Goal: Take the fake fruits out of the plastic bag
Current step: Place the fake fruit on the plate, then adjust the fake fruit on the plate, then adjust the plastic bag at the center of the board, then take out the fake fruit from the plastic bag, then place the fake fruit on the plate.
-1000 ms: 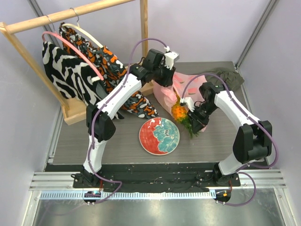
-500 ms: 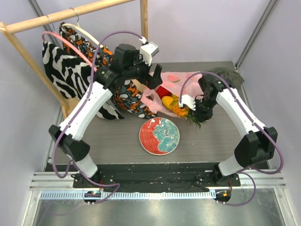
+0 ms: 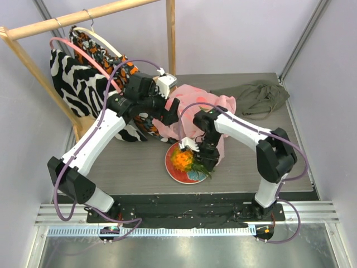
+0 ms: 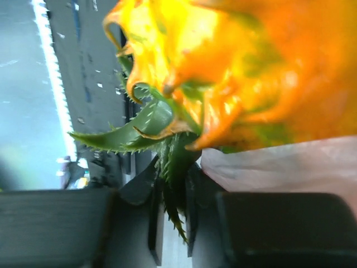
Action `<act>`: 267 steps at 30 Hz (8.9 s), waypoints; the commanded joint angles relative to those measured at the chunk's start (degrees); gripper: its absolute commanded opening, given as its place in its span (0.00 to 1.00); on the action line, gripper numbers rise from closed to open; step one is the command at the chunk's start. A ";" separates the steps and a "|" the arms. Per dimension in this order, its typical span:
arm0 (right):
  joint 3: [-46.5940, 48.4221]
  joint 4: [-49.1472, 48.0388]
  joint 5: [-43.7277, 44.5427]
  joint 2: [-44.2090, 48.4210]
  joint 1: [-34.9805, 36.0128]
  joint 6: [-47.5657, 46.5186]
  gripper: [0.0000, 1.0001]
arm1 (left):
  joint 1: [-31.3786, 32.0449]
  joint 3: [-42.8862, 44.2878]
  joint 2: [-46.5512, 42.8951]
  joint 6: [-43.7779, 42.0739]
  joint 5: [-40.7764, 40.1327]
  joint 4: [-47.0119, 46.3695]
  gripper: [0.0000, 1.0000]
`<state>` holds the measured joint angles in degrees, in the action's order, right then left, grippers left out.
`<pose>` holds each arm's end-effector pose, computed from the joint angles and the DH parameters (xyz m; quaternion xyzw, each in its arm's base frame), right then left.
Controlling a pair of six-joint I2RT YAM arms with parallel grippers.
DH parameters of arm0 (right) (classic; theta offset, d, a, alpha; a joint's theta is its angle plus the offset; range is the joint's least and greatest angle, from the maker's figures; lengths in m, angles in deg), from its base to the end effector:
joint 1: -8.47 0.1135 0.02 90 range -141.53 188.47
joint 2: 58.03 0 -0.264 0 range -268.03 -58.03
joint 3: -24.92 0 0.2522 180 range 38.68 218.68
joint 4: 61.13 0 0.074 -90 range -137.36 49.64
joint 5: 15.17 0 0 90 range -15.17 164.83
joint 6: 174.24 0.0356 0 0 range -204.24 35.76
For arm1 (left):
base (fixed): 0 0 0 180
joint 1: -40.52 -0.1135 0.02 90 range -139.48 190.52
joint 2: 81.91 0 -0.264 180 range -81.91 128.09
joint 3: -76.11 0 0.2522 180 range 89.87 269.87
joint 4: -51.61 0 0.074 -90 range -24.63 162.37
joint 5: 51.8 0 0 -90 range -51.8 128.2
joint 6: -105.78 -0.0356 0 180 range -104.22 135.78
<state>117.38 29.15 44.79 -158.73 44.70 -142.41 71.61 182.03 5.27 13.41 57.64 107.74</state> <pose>0.2339 0.1935 0.2331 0.6936 -0.6685 -0.2674 0.0213 0.2776 -0.1812 0.3929 0.3260 0.8246 -0.2550 0.3856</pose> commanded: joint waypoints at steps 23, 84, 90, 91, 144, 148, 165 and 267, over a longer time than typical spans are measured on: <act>4.18 -6.01 9.73 -0.18 -22.74 18.06 0.73 | 4.14 -15.70 -18.19 -20.47 8.59 2.71 0.98; 15.96 -6.28 13.60 2.27 -33.50 27.67 0.73 | 26.21 -58.04 -10.71 0.97 -33.77 -103.34 0.00; 15.43 -6.64 15.71 0.25 -33.33 27.32 0.73 | 24.98 -65.52 -9.92 4.83 -34.12 -112.67 0.00; 15.70 -6.64 15.98 -0.71 -33.33 27.15 0.73 | 24.98 -66.40 -9.92 5.79 -33.86 -113.47 0.00; -4.24 -22.27 2.17 18.44 -8.81 41.64 0.63 | 14.00 -33.81 -23.91 5.00 -27.35 -42.55 1.00; -5.48 -26.76 5.95 16.77 -9.16 45.42 0.63 | 11.10 -28.01 -16.26 7.63 -29.10 -37.10 1.00; 16.21 -35.64 28.20 4.28 -38.95 49.12 0.64 | 8.20 -14.64 -1.93 7.29 -13.03 -35.69 0.00; -8.64 -37.20 -6.53 18.63 -10.91 44.79 0.34 | 5.47 4.00 -8.59 2.55 -11.45 -18.55 1.00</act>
<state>110.51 4.47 34.43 -136.40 33.81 -108.31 77.86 189.24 5.97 19.81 46.73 89.23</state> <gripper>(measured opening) 0.612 0.994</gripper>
